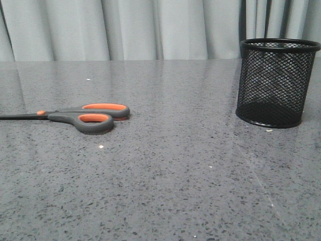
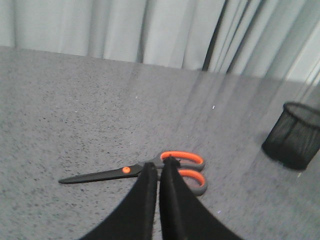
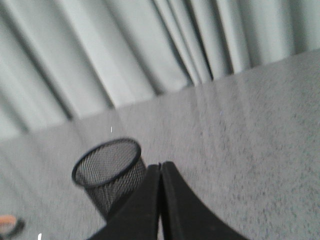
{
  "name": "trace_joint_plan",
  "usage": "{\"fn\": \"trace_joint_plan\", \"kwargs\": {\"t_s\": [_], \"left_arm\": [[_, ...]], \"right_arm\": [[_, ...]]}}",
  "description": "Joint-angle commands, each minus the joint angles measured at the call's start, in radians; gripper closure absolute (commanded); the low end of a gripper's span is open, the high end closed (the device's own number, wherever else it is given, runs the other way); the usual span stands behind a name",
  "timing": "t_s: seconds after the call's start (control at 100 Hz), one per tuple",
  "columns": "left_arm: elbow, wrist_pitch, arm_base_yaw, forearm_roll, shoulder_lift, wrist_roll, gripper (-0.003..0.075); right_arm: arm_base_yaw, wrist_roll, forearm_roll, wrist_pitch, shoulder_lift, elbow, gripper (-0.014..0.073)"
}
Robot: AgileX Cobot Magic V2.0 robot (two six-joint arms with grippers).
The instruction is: Put scissors into bucket
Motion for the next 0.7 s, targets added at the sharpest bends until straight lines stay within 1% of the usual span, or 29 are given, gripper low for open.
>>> {"fn": "trace_joint_plan", "kwargs": {"t_s": [0.0,0.04,0.05,0.12,0.18,0.22,0.25,0.27,0.31,0.38,0.46,0.51,0.58,0.69], "left_arm": [[-0.126,0.036,0.001,0.032,0.132,0.189,0.0669],[-0.160,0.074,0.001,0.032,0.175,0.284,0.0617],[-0.167,0.074,0.001,0.032,0.183,0.299,0.0617],[-0.226,0.131,0.001,0.032,0.264,0.426,0.0517],[-0.267,0.153,-0.005,0.035,0.330,0.499,0.0434],[-0.284,0.143,-0.017,0.046,0.363,0.532,0.0398],[-0.301,0.141,-0.032,0.057,0.395,0.553,0.0385],[-0.308,0.141,-0.041,0.069,0.407,0.571,0.0379],[-0.334,0.146,-0.064,0.114,0.451,0.596,0.0379],[-0.374,0.169,-0.104,0.186,0.507,0.596,0.0380],[-0.440,0.242,-0.165,0.287,0.585,0.596,0.0381],[-0.479,0.280,-0.206,0.357,0.629,0.596,0.0383],[-0.534,0.313,-0.248,0.434,0.691,0.596,0.0383],[-0.625,0.362,-0.299,0.518,0.792,0.596,0.0383]], "right_arm": [[0.019,-0.059,-0.011,0.040,0.069,-0.086,0.0639],[0.028,-0.061,-0.011,0.069,0.087,-0.105,0.0639],[0.028,-0.061,-0.011,0.073,0.090,-0.108,0.0639],[0.043,-0.066,-0.011,0.105,0.108,-0.129,0.0638],[0.052,-0.071,-0.011,0.116,0.112,-0.141,0.0636],[0.060,-0.077,-0.011,0.117,0.112,-0.143,0.0627],[0.063,-0.085,-0.009,0.118,0.112,-0.145,0.0603],[0.066,-0.090,-0.009,0.118,0.112,-0.145,0.0589],[0.070,-0.098,-0.009,0.118,0.112,-0.145,0.0536],[0.072,-0.104,-0.009,0.121,0.112,-0.145,0.0415],[0.072,-0.104,-0.009,0.121,0.112,-0.145,0.0270],[0.072,-0.104,-0.009,0.121,0.112,-0.145,0.0211],[0.072,-0.104,-0.009,0.121,0.112,-0.145,0.0175],[0.074,-0.104,-0.009,0.112,0.112,-0.145,0.0177]]}}
